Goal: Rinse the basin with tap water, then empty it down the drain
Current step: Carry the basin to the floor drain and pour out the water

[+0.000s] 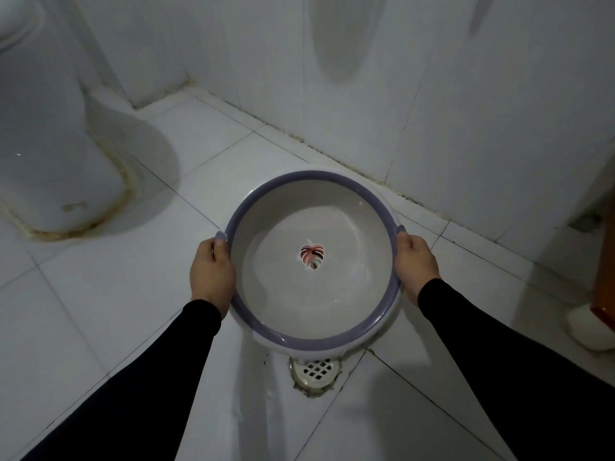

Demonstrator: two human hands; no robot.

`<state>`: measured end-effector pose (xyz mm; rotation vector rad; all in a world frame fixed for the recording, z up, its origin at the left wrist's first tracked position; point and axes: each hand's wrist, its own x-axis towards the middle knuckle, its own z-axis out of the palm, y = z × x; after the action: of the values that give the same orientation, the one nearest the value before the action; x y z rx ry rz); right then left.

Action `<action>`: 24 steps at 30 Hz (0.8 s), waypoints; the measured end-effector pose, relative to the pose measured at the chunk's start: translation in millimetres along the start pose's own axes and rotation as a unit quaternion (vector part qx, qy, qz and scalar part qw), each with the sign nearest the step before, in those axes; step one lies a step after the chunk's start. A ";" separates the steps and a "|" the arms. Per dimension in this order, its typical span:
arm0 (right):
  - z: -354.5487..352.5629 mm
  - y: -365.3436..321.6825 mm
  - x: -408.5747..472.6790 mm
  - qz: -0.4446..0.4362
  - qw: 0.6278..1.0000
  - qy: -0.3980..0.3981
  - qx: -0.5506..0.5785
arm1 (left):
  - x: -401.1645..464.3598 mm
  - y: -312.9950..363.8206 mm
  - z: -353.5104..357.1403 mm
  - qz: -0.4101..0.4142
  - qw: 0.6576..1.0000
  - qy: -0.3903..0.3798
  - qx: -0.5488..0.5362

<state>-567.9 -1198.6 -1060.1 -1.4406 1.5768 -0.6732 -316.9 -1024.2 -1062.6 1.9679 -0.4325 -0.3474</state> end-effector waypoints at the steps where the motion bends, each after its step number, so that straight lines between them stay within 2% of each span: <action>1: 0.4 0.2 0.0 0.001 1.000 0.000 0.001 | -0.2 0.1 -0.3 0.000 1.000 0.001 0.000; 24: -0.4 -0.6 -3.8 0.016 1.000 -0.005 0.004 | -3.1 0.3 -1.0 -0.002 1.000 -0.002 -0.003</action>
<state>-568.1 -1195.2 -1058.5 -1.4083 1.5843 -0.6522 -319.2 -1022.1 -1061.8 1.9621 -0.4305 -0.3546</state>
